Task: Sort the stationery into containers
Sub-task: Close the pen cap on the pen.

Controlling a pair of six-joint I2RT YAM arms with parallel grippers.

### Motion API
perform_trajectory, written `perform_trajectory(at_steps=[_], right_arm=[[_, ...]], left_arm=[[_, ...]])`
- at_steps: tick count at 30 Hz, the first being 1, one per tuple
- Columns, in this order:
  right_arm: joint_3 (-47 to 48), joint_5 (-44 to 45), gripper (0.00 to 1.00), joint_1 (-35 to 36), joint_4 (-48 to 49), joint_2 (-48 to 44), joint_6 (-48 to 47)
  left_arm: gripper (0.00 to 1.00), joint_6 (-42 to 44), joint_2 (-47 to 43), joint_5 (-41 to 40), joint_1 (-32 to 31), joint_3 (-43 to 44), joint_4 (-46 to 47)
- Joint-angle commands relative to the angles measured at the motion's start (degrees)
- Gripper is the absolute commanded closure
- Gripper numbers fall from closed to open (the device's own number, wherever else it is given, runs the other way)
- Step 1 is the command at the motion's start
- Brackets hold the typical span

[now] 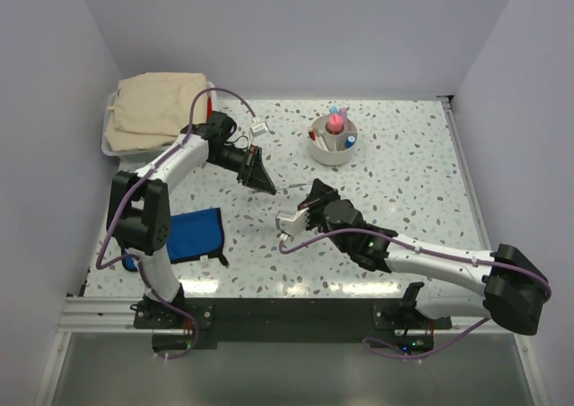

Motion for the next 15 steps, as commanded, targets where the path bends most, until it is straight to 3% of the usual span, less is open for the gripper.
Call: perform_trajectory(at_steps=[1, 15], right_arm=[[1.59, 0.03, 1.0, 0.19, -0.14, -0.73, 1.13], [2.2, -0.15, 1.0, 0.28, 0.3, 0.77, 2.62]], left_arm=[[1.0, -0.41, -0.33, 1.49, -0.49, 1.25, 1.28], [1.0, -0.06, -0.16, 1.58, -0.85, 1.6, 1.1]])
